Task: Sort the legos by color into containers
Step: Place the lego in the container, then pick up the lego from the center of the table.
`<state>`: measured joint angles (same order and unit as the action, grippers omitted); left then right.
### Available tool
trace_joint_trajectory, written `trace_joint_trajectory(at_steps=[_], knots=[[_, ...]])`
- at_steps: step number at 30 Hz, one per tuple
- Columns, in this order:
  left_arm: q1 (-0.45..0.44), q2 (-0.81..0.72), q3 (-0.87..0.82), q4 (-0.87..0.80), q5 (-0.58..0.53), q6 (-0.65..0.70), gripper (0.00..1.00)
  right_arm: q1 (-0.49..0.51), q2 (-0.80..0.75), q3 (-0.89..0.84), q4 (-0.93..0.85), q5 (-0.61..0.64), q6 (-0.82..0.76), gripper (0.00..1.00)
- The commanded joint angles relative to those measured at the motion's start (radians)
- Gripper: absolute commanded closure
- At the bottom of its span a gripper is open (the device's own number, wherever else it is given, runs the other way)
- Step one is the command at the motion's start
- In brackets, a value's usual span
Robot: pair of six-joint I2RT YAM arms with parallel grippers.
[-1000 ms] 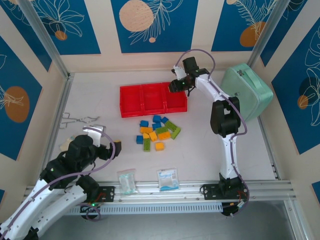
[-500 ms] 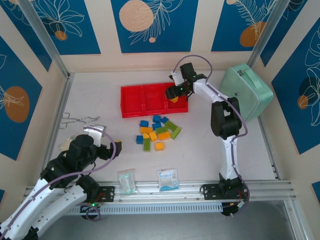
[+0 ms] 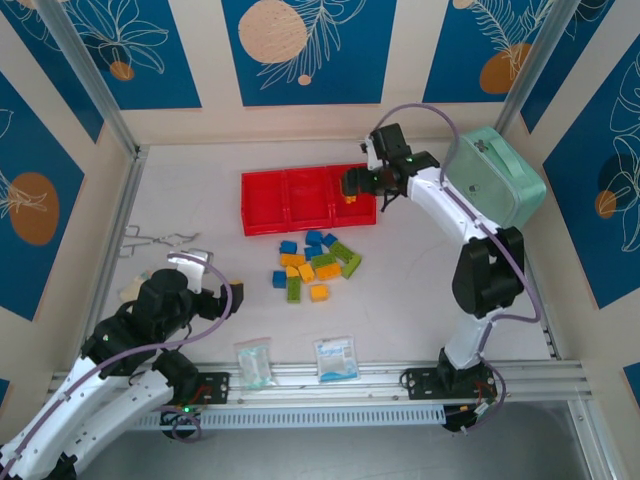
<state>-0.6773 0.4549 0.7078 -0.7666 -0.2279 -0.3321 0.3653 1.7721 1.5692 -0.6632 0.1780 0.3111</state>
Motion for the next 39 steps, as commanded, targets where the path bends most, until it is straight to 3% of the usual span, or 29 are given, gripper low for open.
trace_joint_trajectory(at_steps=[1,7,17,29,39], knots=[[-0.011,0.002,0.015,0.009,0.011,0.013,0.01,0.035,-0.106,-0.200,-0.006,0.057,0.273,0.17],[-0.012,0.001,0.013,0.013,0.022,0.014,0.01,0.162,-0.165,-0.433,0.062,0.207,0.626,0.20],[-0.013,-0.003,0.012,0.016,0.033,0.016,0.01,0.319,-0.038,-0.415,0.025,0.380,0.853,0.25],[-0.014,-0.004,0.010,0.016,0.027,0.017,0.01,0.351,0.013,-0.458,0.067,0.393,0.837,0.43],[-0.014,0.007,0.010,0.015,0.021,0.016,0.01,0.350,-0.012,-0.512,0.109,0.383,0.780,0.53]])
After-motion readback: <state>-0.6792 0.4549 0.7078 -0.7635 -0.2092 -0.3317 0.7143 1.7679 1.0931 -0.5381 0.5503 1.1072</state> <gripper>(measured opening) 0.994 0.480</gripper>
